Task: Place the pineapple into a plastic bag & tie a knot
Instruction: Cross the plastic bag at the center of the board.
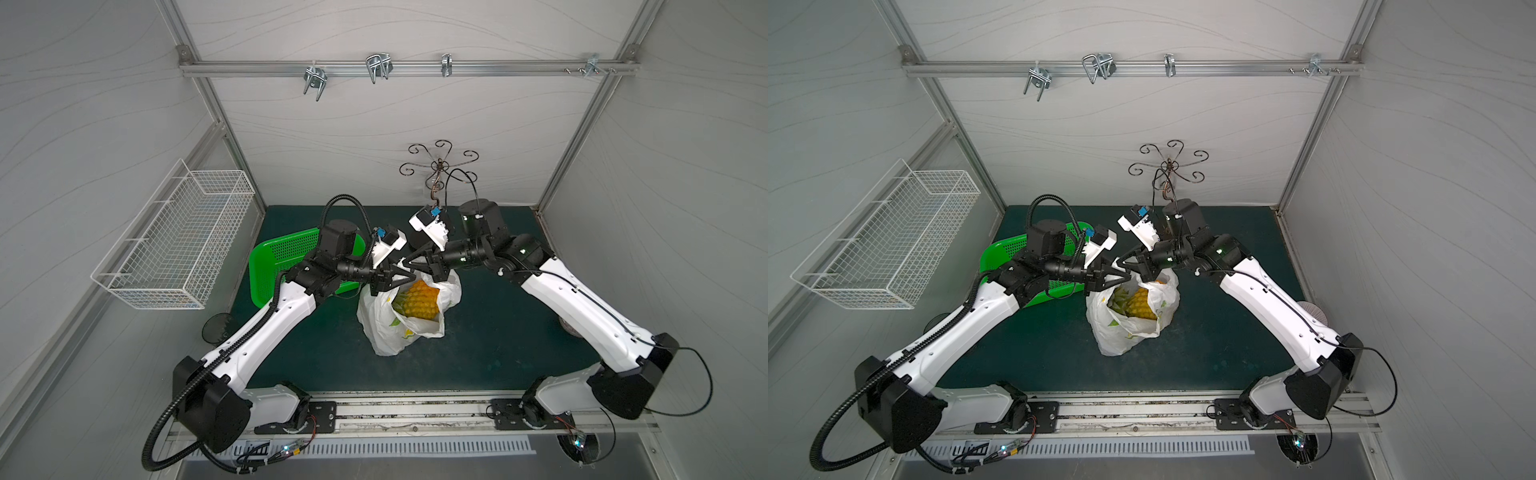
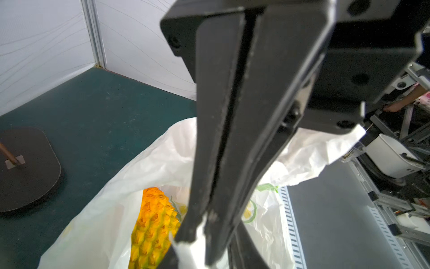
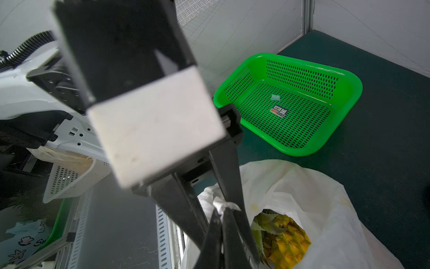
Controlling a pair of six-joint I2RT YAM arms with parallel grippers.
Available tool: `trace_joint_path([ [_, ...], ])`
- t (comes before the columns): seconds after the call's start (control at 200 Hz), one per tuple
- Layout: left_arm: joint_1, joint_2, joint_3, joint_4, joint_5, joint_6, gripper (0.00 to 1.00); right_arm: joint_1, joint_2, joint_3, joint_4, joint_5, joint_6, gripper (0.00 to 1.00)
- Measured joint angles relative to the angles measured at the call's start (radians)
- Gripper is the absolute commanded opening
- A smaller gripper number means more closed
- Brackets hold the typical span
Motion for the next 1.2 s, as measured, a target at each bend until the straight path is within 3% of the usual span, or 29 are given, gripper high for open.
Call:
trace_joint_path([
  [0.315,0.019,-0.05,-0.072,0.005,0.028,0.027,0.33,0.002,0.0,0.0,0.005,0.001,0.0,0.0],
  [0.63,0.045,-0.051,-0.113,0.012,0.036,0.045,0.0,0.004,0.0,-0.004,0.005,0.005,-0.001,0.0],
  [0.73,0.045,-0.051,-0.114,0.011,0.041,0.047,0.0,0.005,0.0,-0.004,0.005,0.003,-0.001,0.0],
  [0.835,0.045,-0.051,-0.114,0.011,0.045,0.05,0.0,0.005,0.0,-0.004,0.005,0.003,0.002,0.45],
  [0.92,0.045,-0.051,-0.114,0.011,0.047,0.051,0.0,0.005,0.005,-0.004,0.005,0.004,0.009,0.57],
  [1.065,0.045,-0.051,-0.114,0.011,0.049,0.053,0.0,0.008,0.044,0.014,-0.007,0.003,0.006,0.59],
  [1.195,0.045,-0.051,-0.114,0.011,0.049,0.053,0.0,0.018,0.079,0.03,-0.019,-0.011,-0.001,0.42],
])
